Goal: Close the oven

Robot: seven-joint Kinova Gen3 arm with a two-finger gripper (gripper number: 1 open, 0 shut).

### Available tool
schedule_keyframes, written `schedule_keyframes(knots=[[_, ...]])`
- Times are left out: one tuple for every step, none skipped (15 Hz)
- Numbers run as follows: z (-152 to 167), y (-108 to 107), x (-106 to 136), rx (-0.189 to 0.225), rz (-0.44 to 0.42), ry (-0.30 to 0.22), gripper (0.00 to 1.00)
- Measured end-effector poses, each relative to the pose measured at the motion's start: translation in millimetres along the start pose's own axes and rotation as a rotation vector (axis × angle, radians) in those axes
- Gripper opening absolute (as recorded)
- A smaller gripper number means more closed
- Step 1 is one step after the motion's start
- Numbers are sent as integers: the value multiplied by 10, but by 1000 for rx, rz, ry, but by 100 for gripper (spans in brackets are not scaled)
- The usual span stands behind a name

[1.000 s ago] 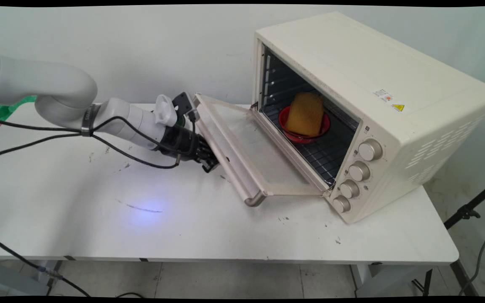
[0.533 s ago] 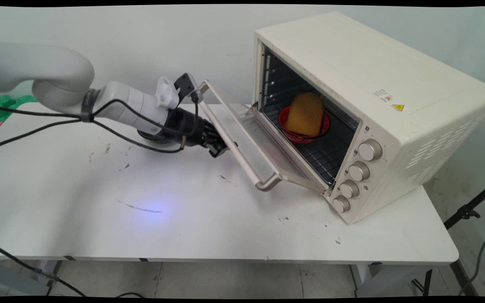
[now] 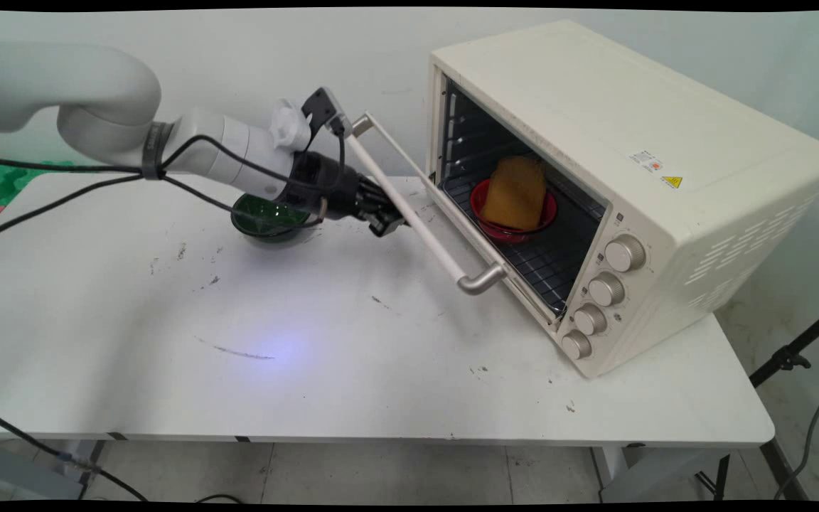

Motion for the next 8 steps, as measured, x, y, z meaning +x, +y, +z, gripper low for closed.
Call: schedule_keyframes(knots=[[-3, -3, 26, 0, 0, 5, 0], [-5, -5, 65, -1, -1, 13, 0], [-9, -8, 110, -1, -1, 22, 0], [-13, -9, 152, -2, -1, 31, 0], [-17, -11, 194, -3, -1, 39, 0], [-20, -13, 228, -3, -1, 46, 0], [-25, -15, 265, -4, -1, 53, 0], [-30, -18, 299, -5, -1, 60, 0]])
